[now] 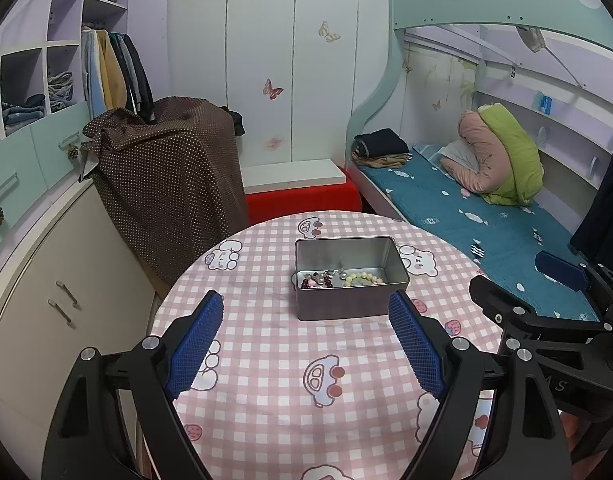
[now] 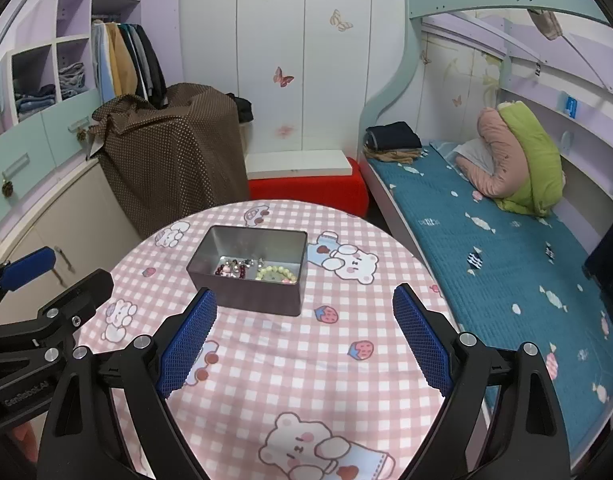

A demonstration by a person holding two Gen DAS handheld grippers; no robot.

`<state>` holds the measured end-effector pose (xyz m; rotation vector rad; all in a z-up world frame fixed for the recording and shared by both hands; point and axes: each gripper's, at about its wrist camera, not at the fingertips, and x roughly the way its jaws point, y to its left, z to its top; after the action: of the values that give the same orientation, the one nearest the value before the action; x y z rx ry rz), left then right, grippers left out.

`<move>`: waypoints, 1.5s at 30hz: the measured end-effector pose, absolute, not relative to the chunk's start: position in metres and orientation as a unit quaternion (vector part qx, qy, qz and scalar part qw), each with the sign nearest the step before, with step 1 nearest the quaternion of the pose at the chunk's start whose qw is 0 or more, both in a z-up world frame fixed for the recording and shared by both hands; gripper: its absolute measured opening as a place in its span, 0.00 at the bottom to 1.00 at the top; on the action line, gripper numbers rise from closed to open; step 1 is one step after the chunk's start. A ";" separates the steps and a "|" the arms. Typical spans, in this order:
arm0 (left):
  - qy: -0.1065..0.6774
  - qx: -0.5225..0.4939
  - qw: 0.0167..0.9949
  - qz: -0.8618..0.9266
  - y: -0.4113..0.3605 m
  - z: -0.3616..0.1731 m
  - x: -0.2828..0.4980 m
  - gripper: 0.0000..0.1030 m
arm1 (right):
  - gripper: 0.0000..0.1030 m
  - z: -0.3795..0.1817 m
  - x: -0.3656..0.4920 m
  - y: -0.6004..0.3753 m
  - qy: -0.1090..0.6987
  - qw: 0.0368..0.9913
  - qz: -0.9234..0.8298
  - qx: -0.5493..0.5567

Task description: Organize jewelry

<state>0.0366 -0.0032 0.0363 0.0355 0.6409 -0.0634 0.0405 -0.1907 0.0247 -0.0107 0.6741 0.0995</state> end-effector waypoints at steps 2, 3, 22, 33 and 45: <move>0.315 0.017 0.948 -0.031 -0.003 0.037 0.037 0.80 | 0.84 0.025 0.041 -0.190 0.331 0.943 0.049 -0.005; 0.315 0.018 0.948 -0.031 -0.004 0.037 0.037 0.80 | 0.84 0.025 0.041 -0.189 0.331 0.942 0.049 -0.005; 0.317 0.019 0.948 -0.030 -0.004 0.037 0.038 0.80 | 0.84 0.026 0.041 -0.191 0.330 0.943 0.047 -0.005; 0.319 0.020 0.947 -0.030 -0.005 0.036 0.039 0.80 | 0.84 0.026 0.042 -0.191 0.332 0.942 0.046 -0.005; 0.319 0.020 0.947 -0.031 -0.005 0.036 0.039 0.80 | 0.84 0.026 0.043 -0.192 0.332 0.942 0.046 -0.007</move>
<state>0.0394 -0.0052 0.0358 0.0407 0.6492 -0.0623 0.0427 -0.1922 0.0260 -0.0134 0.6766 0.0931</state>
